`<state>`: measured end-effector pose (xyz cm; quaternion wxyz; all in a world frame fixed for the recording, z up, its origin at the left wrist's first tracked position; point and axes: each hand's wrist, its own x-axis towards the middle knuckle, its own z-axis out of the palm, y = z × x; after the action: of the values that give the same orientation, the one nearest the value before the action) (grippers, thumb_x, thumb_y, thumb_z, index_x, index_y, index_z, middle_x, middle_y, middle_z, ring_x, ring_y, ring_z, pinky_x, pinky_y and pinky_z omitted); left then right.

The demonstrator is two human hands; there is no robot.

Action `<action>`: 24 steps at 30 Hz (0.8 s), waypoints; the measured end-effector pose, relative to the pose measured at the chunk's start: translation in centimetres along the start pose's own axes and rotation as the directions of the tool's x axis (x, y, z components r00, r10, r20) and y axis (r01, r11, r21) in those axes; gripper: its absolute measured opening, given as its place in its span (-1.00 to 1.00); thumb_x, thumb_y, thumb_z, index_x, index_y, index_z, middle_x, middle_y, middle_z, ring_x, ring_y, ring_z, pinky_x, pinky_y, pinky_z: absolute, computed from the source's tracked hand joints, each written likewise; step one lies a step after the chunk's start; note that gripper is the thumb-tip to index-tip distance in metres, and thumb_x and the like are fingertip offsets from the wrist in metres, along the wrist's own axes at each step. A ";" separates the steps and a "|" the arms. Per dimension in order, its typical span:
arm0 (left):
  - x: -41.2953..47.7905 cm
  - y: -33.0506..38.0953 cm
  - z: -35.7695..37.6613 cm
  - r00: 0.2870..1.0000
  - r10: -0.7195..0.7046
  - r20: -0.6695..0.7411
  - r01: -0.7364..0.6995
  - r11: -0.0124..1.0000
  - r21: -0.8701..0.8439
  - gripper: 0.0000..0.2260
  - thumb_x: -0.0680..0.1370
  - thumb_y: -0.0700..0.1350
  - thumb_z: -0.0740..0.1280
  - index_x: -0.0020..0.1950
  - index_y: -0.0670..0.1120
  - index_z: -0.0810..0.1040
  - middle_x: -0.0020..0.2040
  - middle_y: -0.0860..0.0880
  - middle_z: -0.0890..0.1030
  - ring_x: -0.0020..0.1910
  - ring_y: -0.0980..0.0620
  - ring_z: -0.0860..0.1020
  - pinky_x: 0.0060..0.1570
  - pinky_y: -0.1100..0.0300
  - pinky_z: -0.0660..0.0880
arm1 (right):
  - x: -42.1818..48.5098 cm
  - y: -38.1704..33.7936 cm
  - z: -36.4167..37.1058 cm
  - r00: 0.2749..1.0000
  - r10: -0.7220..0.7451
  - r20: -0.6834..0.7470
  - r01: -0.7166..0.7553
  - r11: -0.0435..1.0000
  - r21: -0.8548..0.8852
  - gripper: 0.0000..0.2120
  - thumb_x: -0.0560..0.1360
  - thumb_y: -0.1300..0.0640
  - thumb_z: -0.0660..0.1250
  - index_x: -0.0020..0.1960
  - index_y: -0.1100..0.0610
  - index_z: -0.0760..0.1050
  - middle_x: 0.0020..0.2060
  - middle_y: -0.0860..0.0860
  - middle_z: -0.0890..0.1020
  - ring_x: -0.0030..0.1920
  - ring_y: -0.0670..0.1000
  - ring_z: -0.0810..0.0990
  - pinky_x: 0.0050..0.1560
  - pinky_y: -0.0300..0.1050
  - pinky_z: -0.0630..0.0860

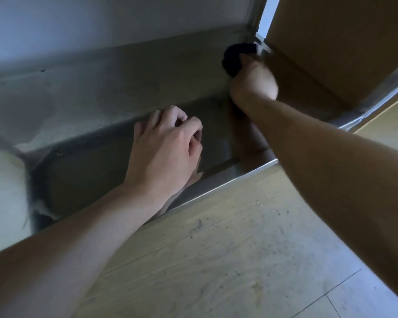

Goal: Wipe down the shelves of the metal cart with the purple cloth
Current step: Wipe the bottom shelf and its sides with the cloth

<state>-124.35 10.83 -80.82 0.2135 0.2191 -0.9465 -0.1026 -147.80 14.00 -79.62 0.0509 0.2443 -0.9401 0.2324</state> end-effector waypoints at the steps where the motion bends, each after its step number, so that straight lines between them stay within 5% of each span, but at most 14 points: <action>1: 0.0 0.0 0.0 1.000 0.004 -0.004 -0.004 1.000 -0.005 -0.82 0.54 -0.10 0.24 0.06 0.04 0.59 0.07 0.04 0.51 0.09 -0.04 0.47 0.09 -0.08 0.42 | -0.9 -1.2 0.3 0.999 -0.038 0.008 0.037 0.999 0.016 -0.52 0.54 0.21 0.15 0.45 -0.02 0.31 0.42 -0.03 0.38 0.35 0.07 0.41 0.24 -0.03 0.44; 6: 0.0 0.0 -0.1 0.999 -0.014 -0.038 0.014 1.000 -0.005 -0.86 0.54 -0.03 0.25 0.03 0.04 0.58 0.02 0.02 0.52 0.04 -0.08 0.50 0.06 -0.10 0.42 | -4.9 -5.9 2.2 0.939 -0.325 0.115 0.315 0.944 0.096 -0.50 0.54 0.18 0.14 0.47 -0.05 0.30 0.45 -0.10 0.34 0.39 0.02 0.36 0.30 -0.08 0.39; 14: -0.6 -2.0 -2.1 0.998 -0.058 0.004 0.057 0.954 -0.294 -0.72 0.48 -0.13 0.12 -0.06 0.00 0.63 0.03 0.02 0.57 0.06 -0.06 0.54 0.13 -0.08 0.44 | -7.4 -6.0 1.1 0.922 -0.351 0.160 0.331 0.933 0.142 -0.53 0.56 0.18 0.13 0.46 -0.02 0.33 0.47 -0.08 0.33 0.42 -0.01 0.34 0.33 -0.18 0.32; 24: -8.3 -12.7 -10.1 0.991 -0.129 0.028 0.129 0.991 0.028 -0.78 0.48 -0.22 0.21 -0.01 -0.02 0.61 0.09 -0.05 0.55 0.13 -0.15 0.49 0.09 -0.05 0.47 | -12.2 -9.2 0.2 0.935 -0.332 0.125 0.319 0.941 0.109 -0.57 0.51 0.24 0.14 0.36 0.12 0.41 0.38 0.05 0.43 0.36 0.12 0.39 0.28 -0.17 0.32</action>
<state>-108.36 2.43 -78.49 0.1893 0.2810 -0.9347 -0.1073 -132.70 12.13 -78.53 0.0111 0.4144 -0.8768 0.2435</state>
